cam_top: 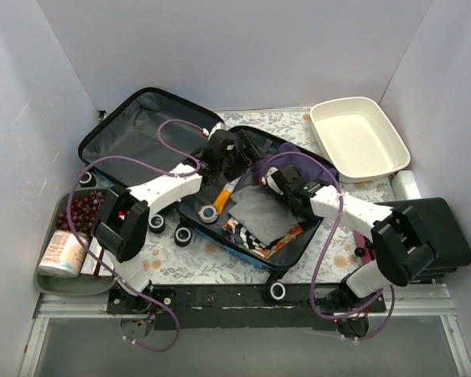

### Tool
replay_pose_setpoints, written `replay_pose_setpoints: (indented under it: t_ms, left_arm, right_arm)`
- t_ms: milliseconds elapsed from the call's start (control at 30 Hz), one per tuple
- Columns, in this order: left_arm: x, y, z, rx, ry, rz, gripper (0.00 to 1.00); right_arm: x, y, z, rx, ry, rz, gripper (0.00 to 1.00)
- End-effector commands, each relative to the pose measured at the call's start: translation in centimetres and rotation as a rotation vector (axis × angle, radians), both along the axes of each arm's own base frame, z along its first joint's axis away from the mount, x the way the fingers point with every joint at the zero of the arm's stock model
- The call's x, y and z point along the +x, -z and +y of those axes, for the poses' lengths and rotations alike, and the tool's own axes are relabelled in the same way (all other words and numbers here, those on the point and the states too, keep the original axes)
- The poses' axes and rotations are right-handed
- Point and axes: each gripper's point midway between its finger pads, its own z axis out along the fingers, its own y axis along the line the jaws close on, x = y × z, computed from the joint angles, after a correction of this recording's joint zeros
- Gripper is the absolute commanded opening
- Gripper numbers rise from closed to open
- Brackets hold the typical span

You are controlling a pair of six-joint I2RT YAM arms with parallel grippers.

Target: Open, take out, and arrange the luggage

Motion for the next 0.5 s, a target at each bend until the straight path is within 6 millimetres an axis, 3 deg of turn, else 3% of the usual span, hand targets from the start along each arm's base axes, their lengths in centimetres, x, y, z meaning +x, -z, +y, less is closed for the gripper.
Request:
replay_pose_setpoints:
  t_ms: [0, 33, 133, 167, 233, 267, 400, 467]
  left_arm:
    - [0.0, -3.8, 2.8, 0.011, -0.067, -0.092, 0.98]
    - [-0.2, -5.1, 3.3, 0.002, -0.081, -0.119, 0.98]
    - [-0.7, -6.0, 4.7, 0.015, -0.116, -0.144, 0.98]
    - [-0.9, -7.3, 5.5, 0.007, -0.142, -0.172, 0.98]
    - [-1.3, -7.6, 6.4, 0.014, -0.169, -0.185, 0.98]
    - [-1.5, -8.7, 7.4, 0.013, -0.201, -0.21, 0.98]
    - [-2.2, -10.0, 9.5, 0.024, -0.267, -0.242, 0.98]
    - [-2.3, -10.1, 10.4, 0.04, -0.296, -0.248, 0.98]
  right_arm:
    - [1.4, -5.5, -4.2, -0.074, 0.181, -0.253, 0.01]
    - [1.9, -7.1, -3.6, -0.04, 0.191, -0.3, 0.01]
    - [2.1, -12.0, -3.2, -0.006, 0.241, -0.476, 0.01]
    - [2.2, -14.2, -3.4, -0.015, 0.29, -0.562, 0.01]
    - [1.6, -16.2, -2.7, -0.002, 0.298, -0.633, 0.01]
    - [1.7, -17.7, -2.7, 0.023, 0.342, -0.703, 0.01]
    - [1.6, -21.1, -2.2, 0.147, 0.361, -0.83, 0.01]
    - [1.3, -22.1, -2.7, 0.119, 0.33, -0.878, 0.01]
